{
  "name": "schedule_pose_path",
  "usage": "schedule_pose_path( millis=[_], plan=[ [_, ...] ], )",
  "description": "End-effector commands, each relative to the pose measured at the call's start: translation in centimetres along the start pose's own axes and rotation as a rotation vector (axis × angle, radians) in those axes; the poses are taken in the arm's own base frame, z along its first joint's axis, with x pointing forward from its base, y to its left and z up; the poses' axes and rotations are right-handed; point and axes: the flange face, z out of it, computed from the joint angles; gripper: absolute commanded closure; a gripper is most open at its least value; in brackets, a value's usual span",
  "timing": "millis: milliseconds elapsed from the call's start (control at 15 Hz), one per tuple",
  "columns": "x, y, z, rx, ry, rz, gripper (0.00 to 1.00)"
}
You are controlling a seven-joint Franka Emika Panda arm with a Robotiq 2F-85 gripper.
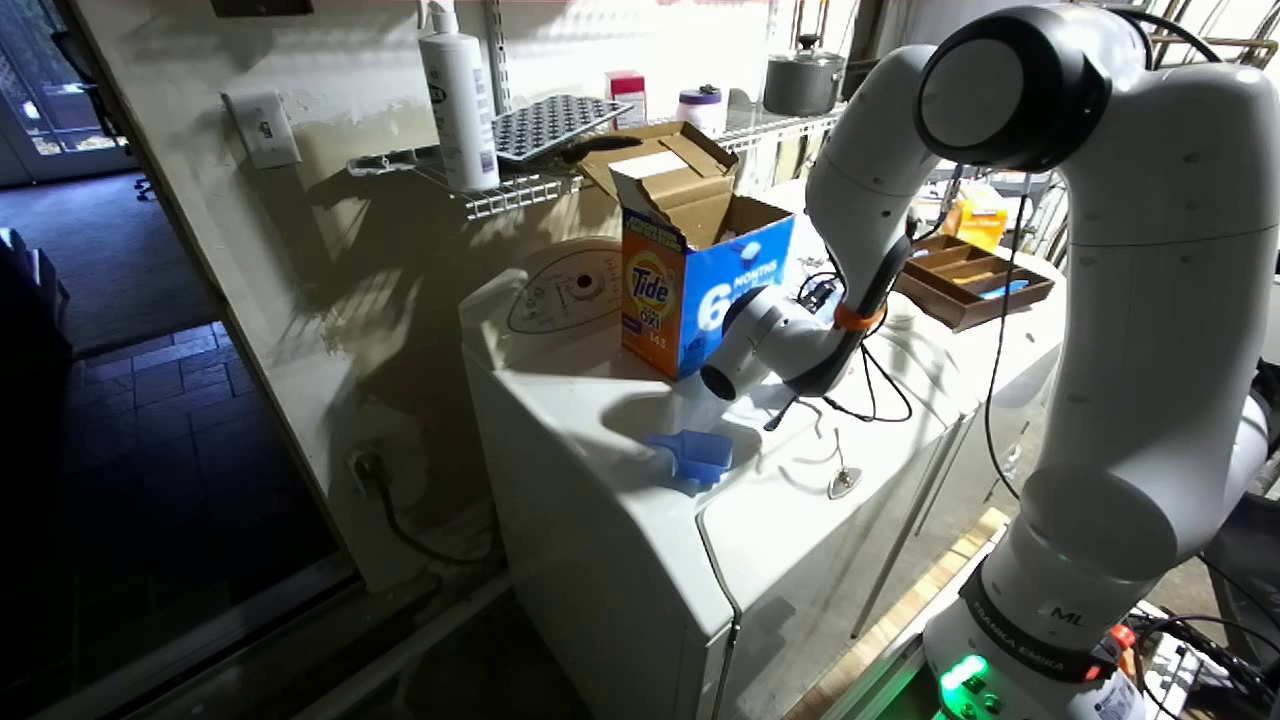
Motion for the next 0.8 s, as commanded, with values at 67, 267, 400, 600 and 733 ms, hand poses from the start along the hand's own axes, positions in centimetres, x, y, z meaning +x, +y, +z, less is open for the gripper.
schedule_pose_path(
  millis=[67, 267, 400, 600, 733],
  plan=[
    [0.6, -0.2, 0.8, 0.022, -0.084, 0.044, 0.99],
    [0.9, 0.1, 1.6, 0.028, -0.13, 0.066, 0.99],
    [1.1, 0.4, 2.1, 0.034, -0.165, 0.086, 0.99],
    [1.3, 0.9, 3.2, 0.062, -0.229, 0.122, 0.99],
    [1.5, 1.4, 3.9, 0.084, -0.275, 0.154, 0.99]
  ],
)
